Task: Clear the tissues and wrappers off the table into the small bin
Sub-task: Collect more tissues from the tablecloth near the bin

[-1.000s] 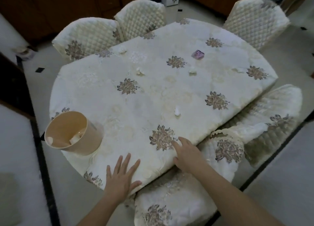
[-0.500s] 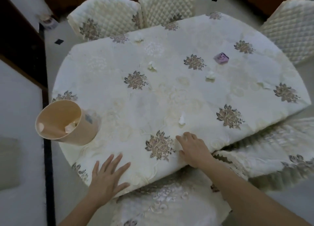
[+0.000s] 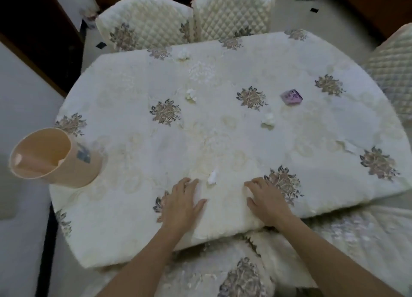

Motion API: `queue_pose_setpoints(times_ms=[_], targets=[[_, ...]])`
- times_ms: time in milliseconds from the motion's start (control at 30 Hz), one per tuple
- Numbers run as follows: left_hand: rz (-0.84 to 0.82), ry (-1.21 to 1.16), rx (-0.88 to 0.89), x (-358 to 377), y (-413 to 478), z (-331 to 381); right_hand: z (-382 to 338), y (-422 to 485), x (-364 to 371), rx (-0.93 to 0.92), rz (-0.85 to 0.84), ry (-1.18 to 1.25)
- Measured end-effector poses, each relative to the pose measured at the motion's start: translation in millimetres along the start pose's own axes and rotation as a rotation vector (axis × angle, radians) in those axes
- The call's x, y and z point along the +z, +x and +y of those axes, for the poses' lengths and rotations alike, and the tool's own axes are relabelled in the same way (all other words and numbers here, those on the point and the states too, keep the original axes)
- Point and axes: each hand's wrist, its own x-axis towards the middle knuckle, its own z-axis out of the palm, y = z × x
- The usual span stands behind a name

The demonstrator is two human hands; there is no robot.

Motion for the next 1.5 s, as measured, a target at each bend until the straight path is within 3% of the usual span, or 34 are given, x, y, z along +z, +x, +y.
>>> queue_pose_setpoints(times_ms=[333,600,767,933,1067,1167,1400,1500], targets=[[0.082,-0.109,-0.301,31,53,88,110,73,-41,-0.045,0.145,0.146],[0.160,-0.246,-0.313,34,79,101,147,152,-82,0.099,0.210,0.316],[0.145,-0.443,-0.434,31,96,114,154,193,-94,0.107,0.181,0.332],[0.138,-0.453,-0.377,34,101,120,149,218,-93,0.007,0.149,0.198],[0.133,-0.437,-0.457,33,97,119,145,219,-77,-0.074,0.125,0.170],[0.136,-0.446,-0.496,32,92,118,140,206,-71,-0.031,0.067,0.214],[0.167,-0.641,-0.410,19,72,126,123,134,-96,-0.007,-0.018,0.721],[0.252,-0.640,-0.392,7,58,133,112,100,-104,-0.058,0.014,0.706]])
